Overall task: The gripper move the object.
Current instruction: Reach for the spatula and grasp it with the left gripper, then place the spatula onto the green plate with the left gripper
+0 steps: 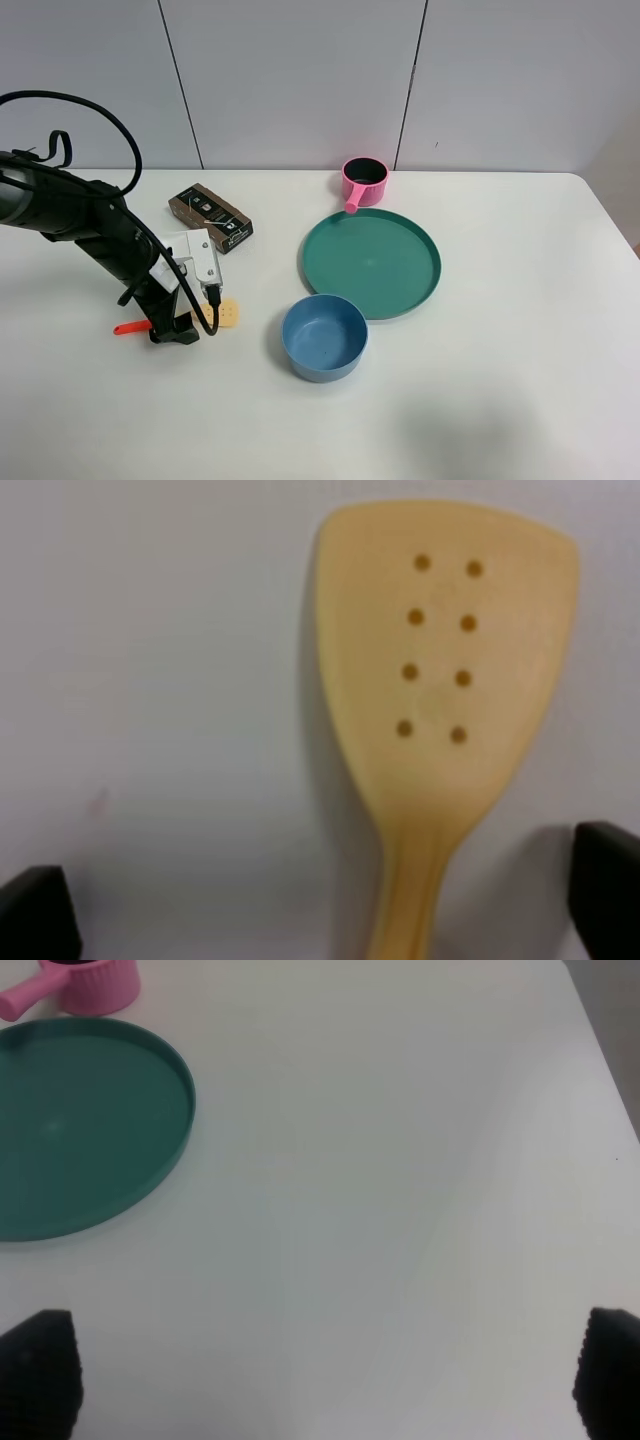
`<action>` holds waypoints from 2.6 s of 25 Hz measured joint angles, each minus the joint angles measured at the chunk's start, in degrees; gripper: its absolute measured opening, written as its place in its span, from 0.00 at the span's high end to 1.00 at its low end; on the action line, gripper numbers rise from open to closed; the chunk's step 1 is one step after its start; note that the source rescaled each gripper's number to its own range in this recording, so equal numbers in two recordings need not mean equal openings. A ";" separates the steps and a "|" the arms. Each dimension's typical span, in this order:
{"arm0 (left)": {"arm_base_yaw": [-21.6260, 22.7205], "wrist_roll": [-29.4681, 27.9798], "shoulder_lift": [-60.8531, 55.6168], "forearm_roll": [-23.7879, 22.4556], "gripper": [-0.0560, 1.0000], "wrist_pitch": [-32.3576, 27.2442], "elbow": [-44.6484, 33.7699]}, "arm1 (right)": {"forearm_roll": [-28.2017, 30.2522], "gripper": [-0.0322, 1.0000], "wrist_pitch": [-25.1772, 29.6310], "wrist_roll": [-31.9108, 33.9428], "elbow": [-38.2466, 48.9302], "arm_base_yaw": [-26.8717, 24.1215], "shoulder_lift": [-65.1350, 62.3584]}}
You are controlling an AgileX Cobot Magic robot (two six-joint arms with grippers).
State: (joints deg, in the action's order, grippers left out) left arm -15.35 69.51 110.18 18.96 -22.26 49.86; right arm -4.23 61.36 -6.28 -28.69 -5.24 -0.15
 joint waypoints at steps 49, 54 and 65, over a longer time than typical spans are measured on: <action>-15.93 -15.63 -15.07 -3.36 0.95 -6.96 17.19 | 0.00 0.00 0.00 0.00 0.05 0.00 0.00; -19.97 -15.63 -6.96 -5.14 0.95 -9.07 27.27 | 0.00 0.00 0.00 0.00 0.05 0.00 0.00; -24.63 -15.63 11.71 -5.34 0.95 -11.77 44.88 | 0.00 0.00 0.00 0.00 0.05 0.00 0.00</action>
State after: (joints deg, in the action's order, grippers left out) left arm -39.97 53.88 121.89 13.62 -34.03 94.74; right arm -4.23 61.36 -6.28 -28.64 -5.24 -0.15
